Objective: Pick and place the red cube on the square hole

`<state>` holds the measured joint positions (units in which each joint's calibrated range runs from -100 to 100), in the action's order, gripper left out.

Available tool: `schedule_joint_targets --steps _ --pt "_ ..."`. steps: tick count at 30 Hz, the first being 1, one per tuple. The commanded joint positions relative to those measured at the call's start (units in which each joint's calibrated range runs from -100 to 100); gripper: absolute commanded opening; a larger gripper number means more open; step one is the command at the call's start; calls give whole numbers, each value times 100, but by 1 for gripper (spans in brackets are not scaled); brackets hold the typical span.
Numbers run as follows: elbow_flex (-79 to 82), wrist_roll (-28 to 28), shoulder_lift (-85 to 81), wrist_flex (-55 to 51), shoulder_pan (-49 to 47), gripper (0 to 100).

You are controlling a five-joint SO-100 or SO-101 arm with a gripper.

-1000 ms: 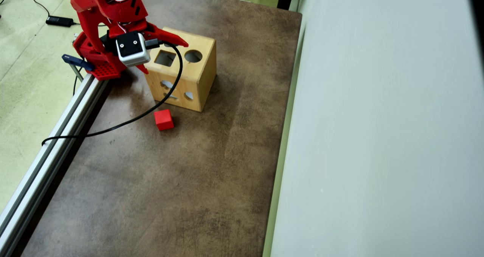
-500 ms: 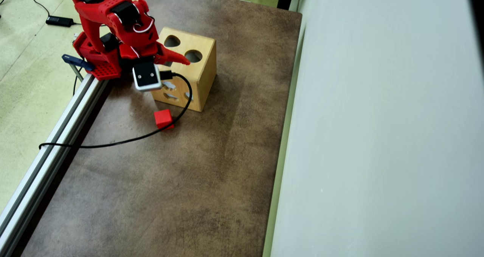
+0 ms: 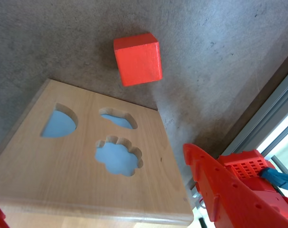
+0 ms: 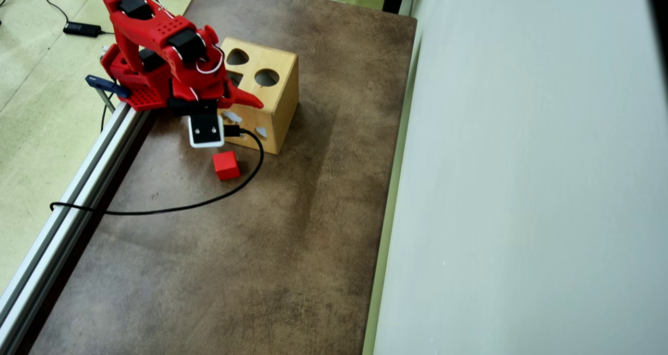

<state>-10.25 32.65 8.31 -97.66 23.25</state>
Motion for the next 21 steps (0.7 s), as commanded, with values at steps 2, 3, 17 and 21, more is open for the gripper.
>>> schedule_joint_targets --steps 2,3,17,21 --pt "-31 -15 269 39 38 54" --pt "-31 -15 346 39 38 54" --pt "-31 44 1102 47 -44 54" --pt "-49 49 1297 47 -44 54"
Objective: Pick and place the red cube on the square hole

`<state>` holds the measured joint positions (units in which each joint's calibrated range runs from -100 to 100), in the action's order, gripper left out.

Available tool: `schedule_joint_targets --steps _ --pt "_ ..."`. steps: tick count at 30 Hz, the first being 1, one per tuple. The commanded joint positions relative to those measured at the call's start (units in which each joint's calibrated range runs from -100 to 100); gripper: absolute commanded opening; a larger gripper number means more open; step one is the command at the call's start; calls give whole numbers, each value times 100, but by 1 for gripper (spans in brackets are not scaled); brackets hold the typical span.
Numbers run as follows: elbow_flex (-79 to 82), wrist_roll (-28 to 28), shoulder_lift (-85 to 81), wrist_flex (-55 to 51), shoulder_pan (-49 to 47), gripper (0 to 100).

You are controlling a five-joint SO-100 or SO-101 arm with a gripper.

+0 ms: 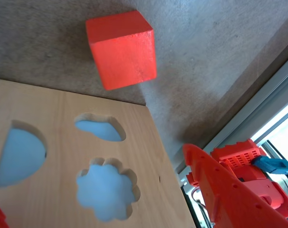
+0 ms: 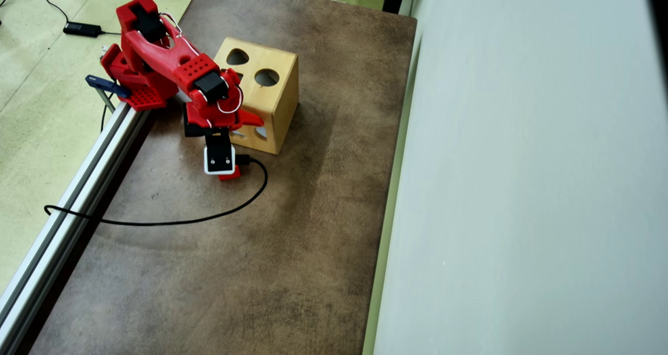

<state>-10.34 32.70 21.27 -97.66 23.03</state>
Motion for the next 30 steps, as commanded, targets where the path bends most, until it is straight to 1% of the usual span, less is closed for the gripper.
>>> schedule_joint_targets --steps 1,10,26,30 --pt "-57 44 43 47 -15 54" --pt "-31 49 450 602 44 54" --pt "-102 59 994 626 52 54" --pt "-102 298 985 626 119 54"
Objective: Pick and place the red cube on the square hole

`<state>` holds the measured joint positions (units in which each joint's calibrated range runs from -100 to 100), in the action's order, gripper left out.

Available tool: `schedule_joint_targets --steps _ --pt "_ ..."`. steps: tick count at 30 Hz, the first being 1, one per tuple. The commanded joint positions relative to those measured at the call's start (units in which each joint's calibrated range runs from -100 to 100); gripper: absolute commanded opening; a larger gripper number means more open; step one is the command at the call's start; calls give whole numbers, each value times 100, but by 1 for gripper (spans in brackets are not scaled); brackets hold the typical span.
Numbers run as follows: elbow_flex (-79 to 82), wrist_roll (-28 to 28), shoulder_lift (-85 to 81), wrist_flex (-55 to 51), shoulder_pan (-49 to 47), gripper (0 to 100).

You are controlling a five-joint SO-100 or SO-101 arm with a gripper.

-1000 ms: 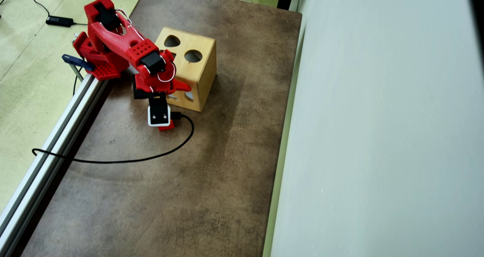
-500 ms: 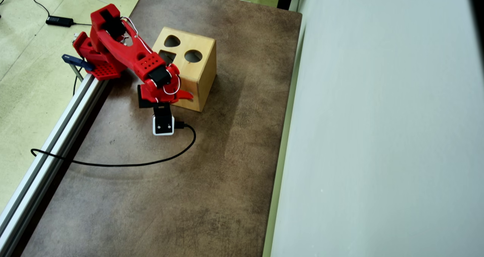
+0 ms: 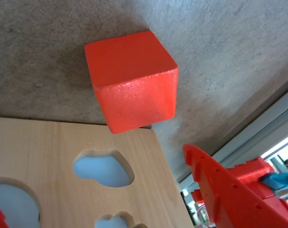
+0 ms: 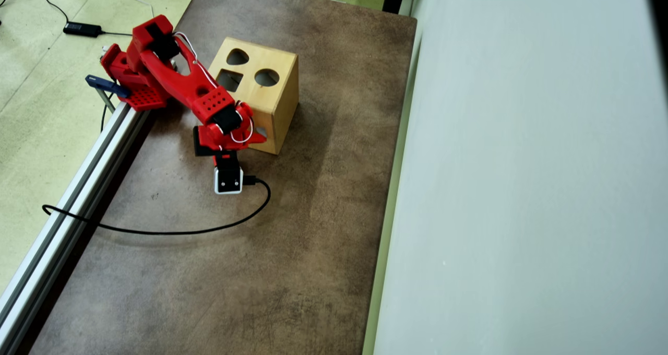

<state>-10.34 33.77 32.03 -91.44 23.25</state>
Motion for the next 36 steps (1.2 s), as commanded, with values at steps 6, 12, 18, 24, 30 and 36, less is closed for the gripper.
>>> schedule_joint_targets --steps 6,12,18,24,30,36 --pt "-84 405 -82 5 335 54" --pt "-111 596 -82 5 491 54" --pt "-120 601 104 544 476 54" --pt "-111 601 334 729 439 54" --pt "-129 601 572 753 402 54" --pt "-138 591 716 761 402 54"
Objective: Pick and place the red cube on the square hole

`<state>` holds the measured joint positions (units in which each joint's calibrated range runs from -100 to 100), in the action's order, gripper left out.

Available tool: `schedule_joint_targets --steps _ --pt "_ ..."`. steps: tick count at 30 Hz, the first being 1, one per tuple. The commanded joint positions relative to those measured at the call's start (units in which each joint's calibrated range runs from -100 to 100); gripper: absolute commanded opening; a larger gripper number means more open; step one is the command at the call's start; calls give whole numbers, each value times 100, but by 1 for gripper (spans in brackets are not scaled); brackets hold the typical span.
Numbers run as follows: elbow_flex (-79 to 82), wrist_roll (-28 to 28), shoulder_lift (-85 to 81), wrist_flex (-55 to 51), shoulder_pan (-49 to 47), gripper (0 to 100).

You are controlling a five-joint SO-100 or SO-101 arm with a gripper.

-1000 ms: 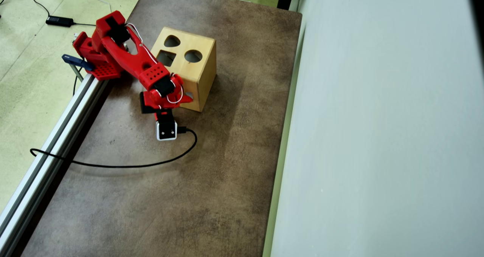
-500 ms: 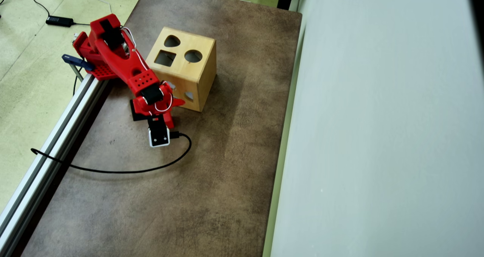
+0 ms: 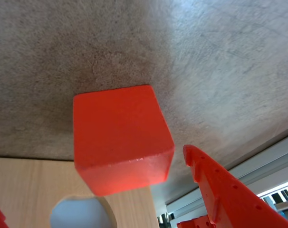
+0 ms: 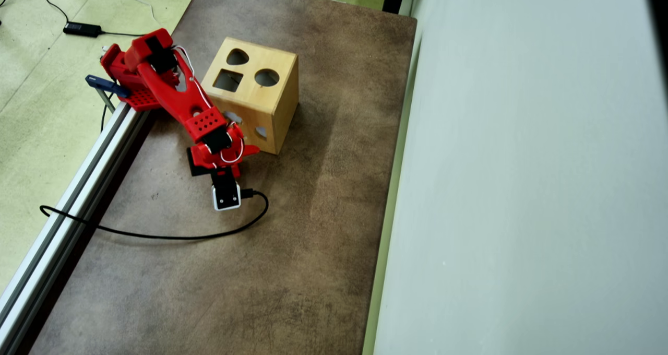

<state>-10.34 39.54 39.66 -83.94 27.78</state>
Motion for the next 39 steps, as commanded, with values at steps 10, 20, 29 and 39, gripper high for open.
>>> schedule_joint_targets --steps 10,20,29,39 --pt "-120 -24 -47 372 -103 54" --pt "-129 -29 -55 436 -103 51" --pt "-129 -29 -55 436 -96 36" --pt "-129 -29 -64 436 -66 24"
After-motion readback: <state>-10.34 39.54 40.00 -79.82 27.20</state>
